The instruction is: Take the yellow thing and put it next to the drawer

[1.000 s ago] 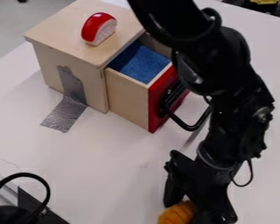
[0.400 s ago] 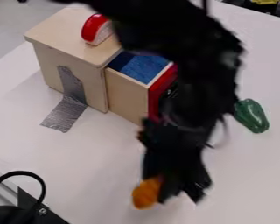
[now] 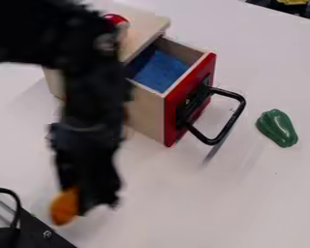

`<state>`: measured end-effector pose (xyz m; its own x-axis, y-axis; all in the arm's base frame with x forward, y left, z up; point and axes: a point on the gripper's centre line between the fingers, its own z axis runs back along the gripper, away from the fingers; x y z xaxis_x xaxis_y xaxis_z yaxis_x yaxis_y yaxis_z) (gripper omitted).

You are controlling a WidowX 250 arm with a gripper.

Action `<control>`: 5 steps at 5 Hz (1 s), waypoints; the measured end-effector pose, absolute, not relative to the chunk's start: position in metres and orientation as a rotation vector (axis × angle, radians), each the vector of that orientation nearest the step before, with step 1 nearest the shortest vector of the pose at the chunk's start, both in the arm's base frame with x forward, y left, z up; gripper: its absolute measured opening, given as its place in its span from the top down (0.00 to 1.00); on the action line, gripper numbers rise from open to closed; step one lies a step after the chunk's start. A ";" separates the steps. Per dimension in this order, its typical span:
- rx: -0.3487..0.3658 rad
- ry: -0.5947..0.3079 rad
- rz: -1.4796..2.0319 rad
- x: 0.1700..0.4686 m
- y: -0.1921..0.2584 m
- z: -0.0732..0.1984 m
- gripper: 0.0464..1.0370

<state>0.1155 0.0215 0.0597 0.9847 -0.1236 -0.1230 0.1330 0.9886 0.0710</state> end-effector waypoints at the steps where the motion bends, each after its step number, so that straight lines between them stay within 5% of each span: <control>1: 0.095 0.111 -0.052 0.103 0.058 0.046 0.65; 5: 0.092 0.039 0.022 0.160 0.126 0.025 0.65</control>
